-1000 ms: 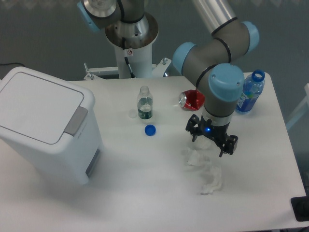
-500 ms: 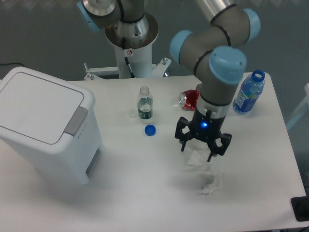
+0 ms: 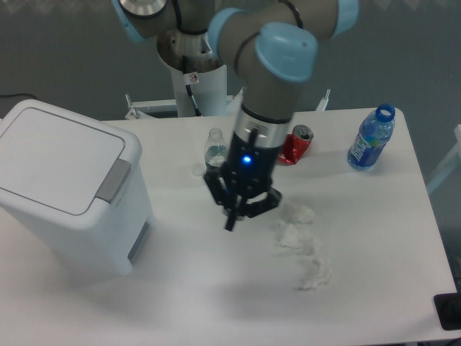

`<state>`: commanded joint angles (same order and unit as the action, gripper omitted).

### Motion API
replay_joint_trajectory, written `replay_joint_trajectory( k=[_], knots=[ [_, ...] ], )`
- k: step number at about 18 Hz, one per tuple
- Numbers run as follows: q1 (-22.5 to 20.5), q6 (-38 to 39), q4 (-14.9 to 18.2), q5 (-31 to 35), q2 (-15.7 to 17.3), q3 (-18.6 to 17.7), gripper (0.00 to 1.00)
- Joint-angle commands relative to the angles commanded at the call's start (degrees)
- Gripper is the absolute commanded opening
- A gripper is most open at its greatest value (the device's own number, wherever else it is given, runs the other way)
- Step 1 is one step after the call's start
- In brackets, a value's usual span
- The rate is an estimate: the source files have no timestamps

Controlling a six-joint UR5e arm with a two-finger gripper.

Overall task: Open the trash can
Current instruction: 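Move the gripper over to the trash can lid edge, then press the gripper down on the trash can lid edge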

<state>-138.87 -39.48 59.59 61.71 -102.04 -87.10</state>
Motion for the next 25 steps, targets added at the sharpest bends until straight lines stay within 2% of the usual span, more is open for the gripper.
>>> replay_joint_trajectory(
  k=[5,11,15,18,21,25],
  knots=[
    [1.2,4.5,0.0,-5.0,0.2,0.0,0.0],
    [4.0,9.4,0.4,-6.3,1.1,-0.4,0.0],
    [4.4,9.5,7.2,-8.9,3.9,-0.7,0.0],
    [4.1,9.5,10.7,-9.4,5.9,-0.7,0.0],
    [4.3,9.5,12.1,-9.4,6.2,-0.9,0.0],
    [4.3,9.4,11.9,-9.5,6.1,-1.1,0.0]
  ],
)
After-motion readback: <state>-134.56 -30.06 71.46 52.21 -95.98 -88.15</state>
